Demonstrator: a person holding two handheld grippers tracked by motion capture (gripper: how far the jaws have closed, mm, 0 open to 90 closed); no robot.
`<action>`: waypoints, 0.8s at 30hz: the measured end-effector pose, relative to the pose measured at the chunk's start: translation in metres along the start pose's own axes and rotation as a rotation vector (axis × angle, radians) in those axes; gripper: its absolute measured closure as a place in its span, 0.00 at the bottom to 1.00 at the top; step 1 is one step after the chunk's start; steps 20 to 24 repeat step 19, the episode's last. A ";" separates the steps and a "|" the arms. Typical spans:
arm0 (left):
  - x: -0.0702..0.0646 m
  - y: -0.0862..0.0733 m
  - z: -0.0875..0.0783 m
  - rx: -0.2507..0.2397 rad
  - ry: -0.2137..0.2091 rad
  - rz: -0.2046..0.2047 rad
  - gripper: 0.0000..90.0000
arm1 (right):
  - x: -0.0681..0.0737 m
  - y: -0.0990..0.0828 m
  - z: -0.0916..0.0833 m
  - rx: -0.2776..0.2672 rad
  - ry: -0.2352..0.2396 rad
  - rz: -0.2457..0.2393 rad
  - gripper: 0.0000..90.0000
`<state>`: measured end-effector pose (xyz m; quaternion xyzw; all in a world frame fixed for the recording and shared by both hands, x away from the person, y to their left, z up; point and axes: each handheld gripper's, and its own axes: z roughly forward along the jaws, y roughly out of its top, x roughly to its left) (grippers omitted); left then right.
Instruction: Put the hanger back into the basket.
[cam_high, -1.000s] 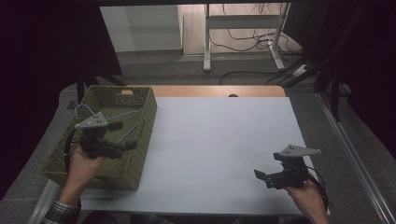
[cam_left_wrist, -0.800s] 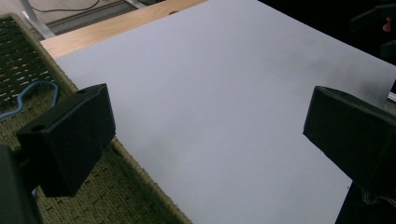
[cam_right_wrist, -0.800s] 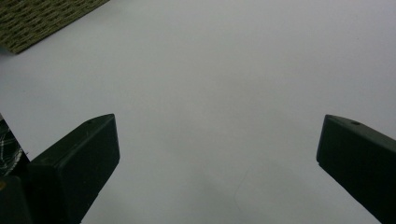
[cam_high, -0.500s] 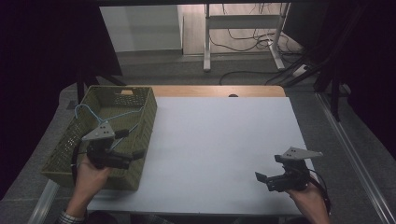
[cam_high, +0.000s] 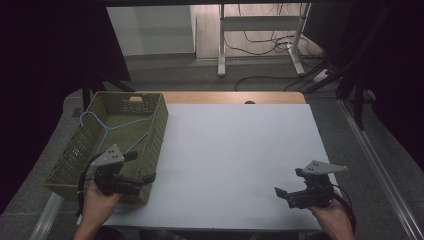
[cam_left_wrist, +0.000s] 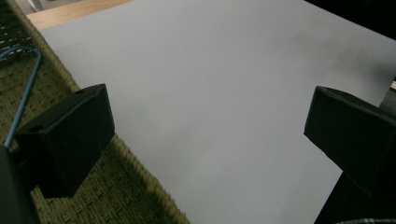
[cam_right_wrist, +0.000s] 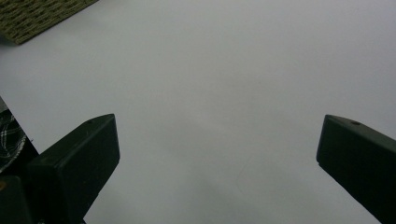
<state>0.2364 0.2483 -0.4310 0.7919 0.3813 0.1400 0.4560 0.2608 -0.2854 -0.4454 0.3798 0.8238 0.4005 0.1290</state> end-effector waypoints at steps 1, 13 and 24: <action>0.000 -0.002 0.000 0.004 0.008 0.000 0.02 | 0.000 -0.001 0.000 -0.001 0.001 0.001 0.00; 0.002 -0.033 0.007 0.076 0.083 -0.018 0.02 | 0.002 -0.007 0.001 0.015 -0.022 -0.021 0.00; 0.002 -0.033 0.007 0.070 0.083 -0.009 0.02 | 0.005 -0.009 0.005 0.034 -0.029 -0.039 0.00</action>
